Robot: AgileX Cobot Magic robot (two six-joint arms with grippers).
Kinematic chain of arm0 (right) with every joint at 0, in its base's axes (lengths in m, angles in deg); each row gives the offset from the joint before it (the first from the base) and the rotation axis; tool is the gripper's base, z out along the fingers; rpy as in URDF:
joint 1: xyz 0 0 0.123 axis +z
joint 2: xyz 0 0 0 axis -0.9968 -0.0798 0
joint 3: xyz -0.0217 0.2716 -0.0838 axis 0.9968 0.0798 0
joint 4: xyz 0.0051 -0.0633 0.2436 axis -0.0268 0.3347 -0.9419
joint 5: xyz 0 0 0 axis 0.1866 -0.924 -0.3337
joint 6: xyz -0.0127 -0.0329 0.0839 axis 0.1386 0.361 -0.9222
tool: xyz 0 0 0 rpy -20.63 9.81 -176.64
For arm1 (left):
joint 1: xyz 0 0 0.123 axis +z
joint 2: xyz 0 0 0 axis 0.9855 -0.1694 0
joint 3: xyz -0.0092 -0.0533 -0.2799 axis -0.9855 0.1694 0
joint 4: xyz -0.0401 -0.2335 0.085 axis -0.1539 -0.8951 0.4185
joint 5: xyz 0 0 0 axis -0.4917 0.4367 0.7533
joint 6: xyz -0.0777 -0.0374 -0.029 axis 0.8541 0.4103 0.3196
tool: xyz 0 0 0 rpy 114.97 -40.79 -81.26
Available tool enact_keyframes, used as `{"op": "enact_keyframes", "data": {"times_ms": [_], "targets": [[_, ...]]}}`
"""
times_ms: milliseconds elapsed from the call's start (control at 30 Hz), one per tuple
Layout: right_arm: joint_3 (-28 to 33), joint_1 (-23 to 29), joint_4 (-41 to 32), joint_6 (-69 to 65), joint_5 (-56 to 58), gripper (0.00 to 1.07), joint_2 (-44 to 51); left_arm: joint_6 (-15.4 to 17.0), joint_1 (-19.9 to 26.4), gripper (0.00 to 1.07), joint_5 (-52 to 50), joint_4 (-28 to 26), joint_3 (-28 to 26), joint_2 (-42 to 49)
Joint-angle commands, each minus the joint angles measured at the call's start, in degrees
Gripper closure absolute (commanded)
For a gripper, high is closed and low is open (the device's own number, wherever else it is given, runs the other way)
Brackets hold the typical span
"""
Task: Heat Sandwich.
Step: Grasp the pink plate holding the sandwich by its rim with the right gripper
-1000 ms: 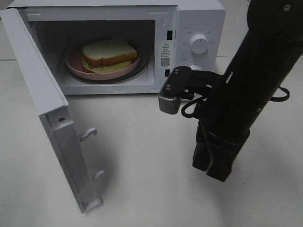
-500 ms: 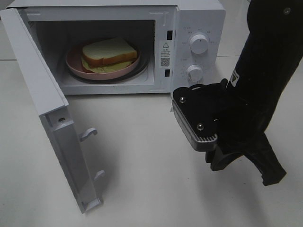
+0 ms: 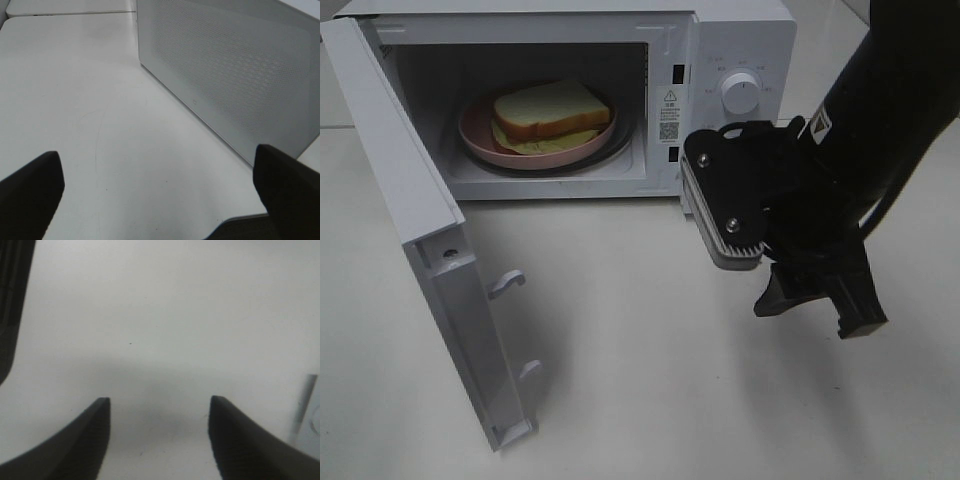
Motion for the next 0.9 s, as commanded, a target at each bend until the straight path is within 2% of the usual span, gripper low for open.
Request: {"op": "enact_keyframes", "data": {"times_ms": [33, 100, 200, 633, 900], "targets": [[-1.38, 0.23, 4.64, -6.53, -0.92, 0.17, 0.57, 0.17, 0.29, 0.10, -0.52, -0.40, 0.00, 0.34], [-1.89, 0.23, 4.47, -7.05, -1.60, 0.10, 0.57, 0.17, 0.29, 0.10, -0.52, -0.40, 0.00, 0.34], [-2.69, 0.23, 4.35, -6.82, -2.52, 0.08, 0.57, 0.17, 0.29, 0.10, -0.52, -0.40, 0.00, 0.34], [-6.19, 0.23, 4.30, 0.86, -7.51, 0.12, -1.20, 0.17, 0.29, 0.10, -0.52, -0.40, 0.00, 0.34], [-7.73, 0.23, 2.23, 7.16, -15.53, 0.15, -4.81, 0.17, 0.29, 0.10, -0.52, -0.40, 0.00, 0.34]]}}
